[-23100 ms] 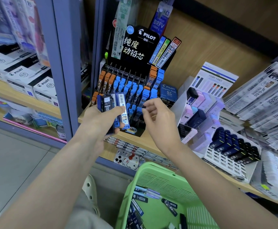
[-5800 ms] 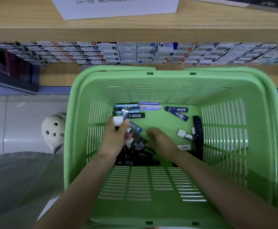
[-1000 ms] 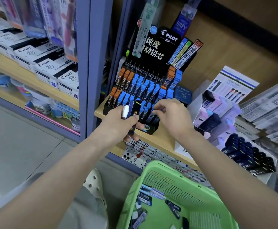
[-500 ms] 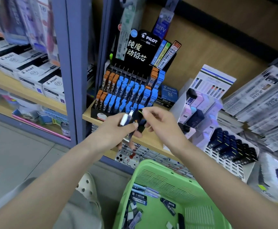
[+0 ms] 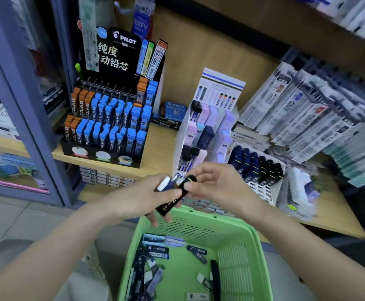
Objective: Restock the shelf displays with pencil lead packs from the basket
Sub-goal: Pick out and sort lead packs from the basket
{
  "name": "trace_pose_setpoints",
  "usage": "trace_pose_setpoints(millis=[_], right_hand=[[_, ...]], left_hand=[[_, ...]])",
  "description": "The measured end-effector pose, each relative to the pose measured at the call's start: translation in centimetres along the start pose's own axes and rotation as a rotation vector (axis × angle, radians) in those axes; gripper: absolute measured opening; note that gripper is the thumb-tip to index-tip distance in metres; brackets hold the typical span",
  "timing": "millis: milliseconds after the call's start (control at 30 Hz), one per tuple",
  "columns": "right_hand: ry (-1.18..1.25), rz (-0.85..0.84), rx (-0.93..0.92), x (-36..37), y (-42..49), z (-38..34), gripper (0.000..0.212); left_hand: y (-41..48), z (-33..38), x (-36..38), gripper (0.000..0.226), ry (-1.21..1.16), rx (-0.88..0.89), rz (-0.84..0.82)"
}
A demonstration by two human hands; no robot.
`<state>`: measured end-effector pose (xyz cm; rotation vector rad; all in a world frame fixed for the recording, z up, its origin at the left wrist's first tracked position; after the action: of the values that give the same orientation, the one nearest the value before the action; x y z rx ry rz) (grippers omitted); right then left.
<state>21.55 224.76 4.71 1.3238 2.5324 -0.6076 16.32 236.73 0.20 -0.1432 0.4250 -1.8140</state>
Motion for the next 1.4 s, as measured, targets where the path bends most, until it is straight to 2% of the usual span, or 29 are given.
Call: trace_pose_setpoints(millis=[133, 200, 300, 367, 533, 733, 933, 1133, 1300, 1400], right_hand=[[0.004, 0.145, 0.004, -5.1, -1.9, 2.1, 0.015], [-0.081, 0.261, 0.003, -8.4, -2.4, 3.6, 0.014], [-0.230, 0.511, 0.012, -13.9, -3.4, 5.9, 0.006], [-0.337, 0.649, 0.008, -16.8, -4.1, 7.2, 0.010], [-0.490, 0.809, 0.042, -20.5, -3.9, 10.4, 0.014], [-0.571, 0.776, 0.090, -21.8, -2.4, 12.3, 0.011], [-0.572, 0.725, 0.117, -21.6, -1.5, 13.1, 0.017], [-0.571, 0.741, 0.096, -22.7, -1.3, 13.2, 0.017], [-0.589, 0.620, 0.075, -22.8, -0.9, 13.4, 0.017], [-0.633, 0.629, 0.041, -23.1, -0.7, 13.6, 0.019]], left_hand=[[1.7, 0.1, 1.3, 0.011, -0.057, -0.051, 0.137], [2.3, 0.3, 1.7, 0.012, -0.083, -0.044, 0.185], [3.3, 1.0, 3.1, 0.012, -0.113, -0.021, 0.189], [4.0, 1.5, 4.4, 0.010, -0.118, -0.014, 0.181], [5.7, 2.1, 7.2, 0.015, -0.078, -0.023, 0.171], [7.2, 2.4, 8.8, 0.012, -0.043, -0.037, 0.153], [8.3, 2.9, 9.8, 0.017, -0.066, -0.029, 0.154], [9.2, 3.2, 11.0, 0.016, -0.070, -0.038, 0.129], [9.7, 3.4, 11.6, 0.011, -0.063, -0.045, 0.108], [10.0, 3.4, 11.9, 0.014, -0.047, -0.048, 0.100]])
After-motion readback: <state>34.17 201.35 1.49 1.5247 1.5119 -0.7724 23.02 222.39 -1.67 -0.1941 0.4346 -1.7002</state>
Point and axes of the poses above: each hand's wrist, its own y-axis towards the middle knuckle, its own x-axis out of the palm, z = x × y, the point moved 6 cm from there along y, towards the middle knuckle, and after that the axes turned 2 degrees about y, right-handed, at the moved point
